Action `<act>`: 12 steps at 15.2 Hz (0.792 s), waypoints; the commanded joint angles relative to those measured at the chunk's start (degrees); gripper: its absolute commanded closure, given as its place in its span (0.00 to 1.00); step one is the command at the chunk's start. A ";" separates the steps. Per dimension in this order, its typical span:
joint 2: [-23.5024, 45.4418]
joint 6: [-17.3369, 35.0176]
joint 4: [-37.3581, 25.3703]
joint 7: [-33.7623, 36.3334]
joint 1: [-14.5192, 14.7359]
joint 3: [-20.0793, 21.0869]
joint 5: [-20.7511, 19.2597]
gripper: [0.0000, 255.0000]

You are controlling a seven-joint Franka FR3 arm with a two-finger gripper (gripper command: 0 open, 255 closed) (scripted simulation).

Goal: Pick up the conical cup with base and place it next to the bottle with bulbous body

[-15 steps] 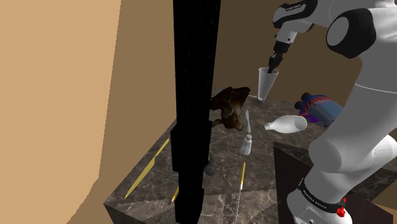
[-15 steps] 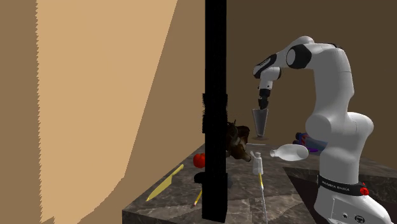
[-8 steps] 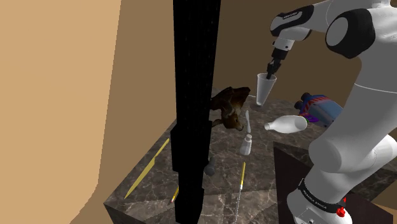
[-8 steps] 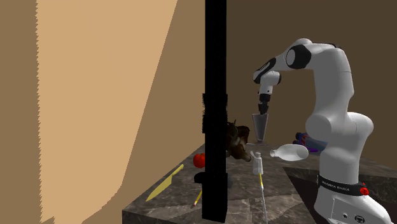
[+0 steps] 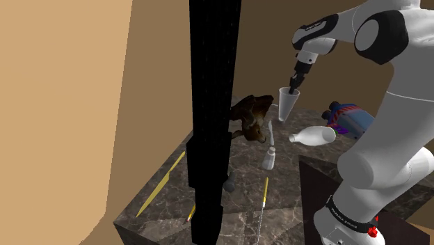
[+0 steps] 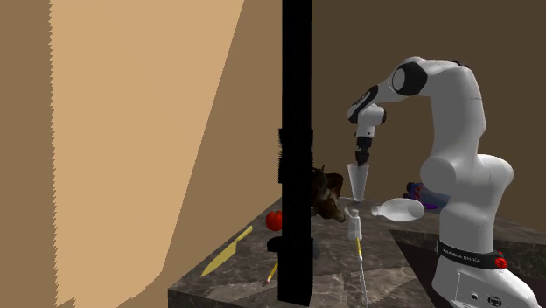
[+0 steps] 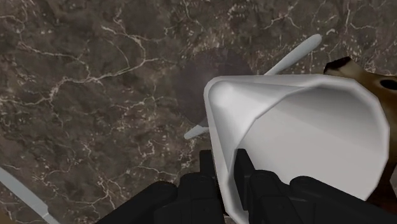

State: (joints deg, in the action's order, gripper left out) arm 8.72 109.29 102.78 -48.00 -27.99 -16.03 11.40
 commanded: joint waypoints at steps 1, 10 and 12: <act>0.49 1.49 1.00 -0.46 -0.09 -0.02 0.26 1.00; 1.19 3.92 2.80 -0.98 -0.10 0.06 0.66 1.00; 1.19 3.92 2.80 -0.98 -0.10 0.06 0.66 1.00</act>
State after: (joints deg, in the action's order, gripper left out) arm 9.93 113.20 105.59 -48.98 -28.09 -15.97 12.05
